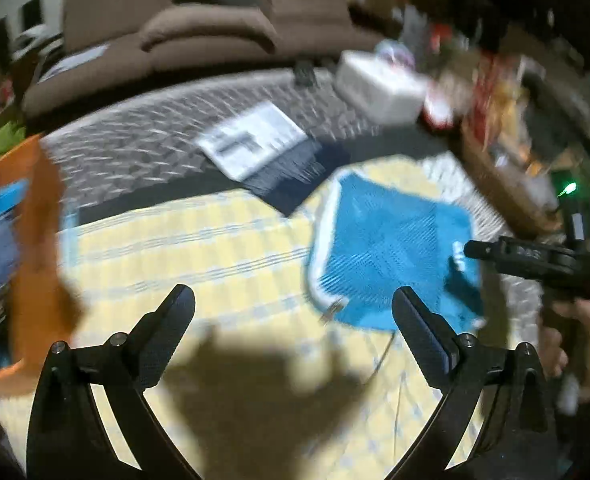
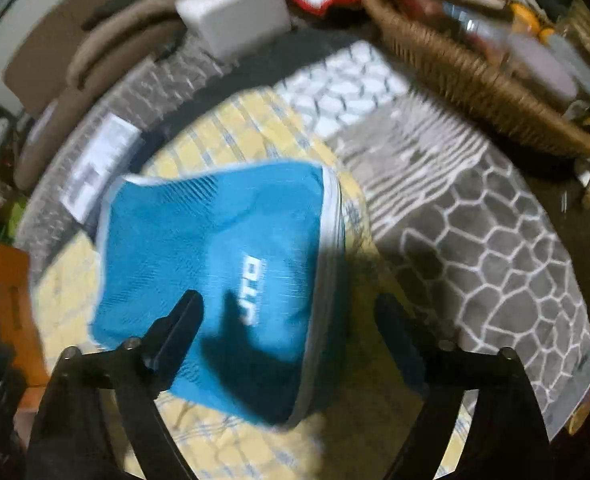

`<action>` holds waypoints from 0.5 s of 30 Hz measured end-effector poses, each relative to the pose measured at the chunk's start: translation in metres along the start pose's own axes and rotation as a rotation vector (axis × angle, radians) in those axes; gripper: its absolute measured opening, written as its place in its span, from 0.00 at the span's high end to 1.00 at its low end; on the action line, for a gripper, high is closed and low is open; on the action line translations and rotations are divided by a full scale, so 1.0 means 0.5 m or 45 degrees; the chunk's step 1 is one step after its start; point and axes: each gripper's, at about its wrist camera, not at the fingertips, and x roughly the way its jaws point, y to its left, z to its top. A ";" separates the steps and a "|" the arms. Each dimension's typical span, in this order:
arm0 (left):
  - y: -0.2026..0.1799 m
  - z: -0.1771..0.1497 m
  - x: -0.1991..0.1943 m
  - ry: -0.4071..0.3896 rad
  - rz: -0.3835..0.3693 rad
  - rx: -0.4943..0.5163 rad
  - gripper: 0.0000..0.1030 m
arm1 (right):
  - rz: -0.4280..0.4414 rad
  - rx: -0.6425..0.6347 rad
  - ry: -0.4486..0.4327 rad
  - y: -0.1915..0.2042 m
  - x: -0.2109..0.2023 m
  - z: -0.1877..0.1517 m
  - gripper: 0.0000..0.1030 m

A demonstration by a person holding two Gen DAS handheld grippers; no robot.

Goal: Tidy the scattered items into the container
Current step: 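Reach both tools to the teal mesh zipper bag and close on it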

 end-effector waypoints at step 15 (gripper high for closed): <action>-0.113 0.024 0.210 0.096 0.202 0.053 0.85 | 0.005 -0.219 -0.077 0.051 0.001 -0.003 0.84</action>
